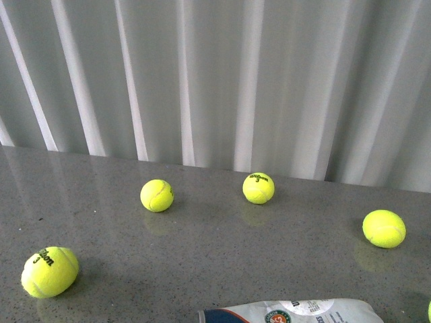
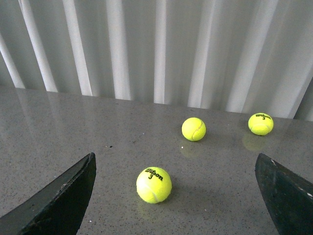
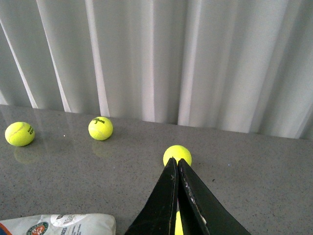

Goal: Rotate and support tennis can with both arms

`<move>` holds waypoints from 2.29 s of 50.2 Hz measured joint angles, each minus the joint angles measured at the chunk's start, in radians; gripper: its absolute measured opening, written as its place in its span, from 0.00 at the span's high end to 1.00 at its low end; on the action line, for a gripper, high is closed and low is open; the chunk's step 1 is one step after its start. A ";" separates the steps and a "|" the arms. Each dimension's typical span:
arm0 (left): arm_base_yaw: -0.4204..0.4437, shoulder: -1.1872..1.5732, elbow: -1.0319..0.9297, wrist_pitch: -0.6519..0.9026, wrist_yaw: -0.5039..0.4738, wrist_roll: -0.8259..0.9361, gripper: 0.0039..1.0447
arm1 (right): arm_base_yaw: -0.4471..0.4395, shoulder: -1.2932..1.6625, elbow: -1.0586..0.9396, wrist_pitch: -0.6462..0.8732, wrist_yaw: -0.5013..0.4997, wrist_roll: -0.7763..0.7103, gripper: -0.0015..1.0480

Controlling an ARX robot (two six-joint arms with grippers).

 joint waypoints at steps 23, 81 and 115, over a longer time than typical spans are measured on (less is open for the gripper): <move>0.000 0.000 0.000 0.000 0.000 0.000 0.06 | 0.000 -0.225 0.001 -0.228 0.000 0.000 0.97; -0.009 0.588 0.407 0.012 0.300 -0.197 0.06 | 0.001 -0.227 0.001 -0.233 0.000 0.001 0.07; -0.450 1.710 0.589 0.426 0.462 -0.570 0.06 | 0.002 -0.227 0.001 -0.233 0.000 0.001 0.07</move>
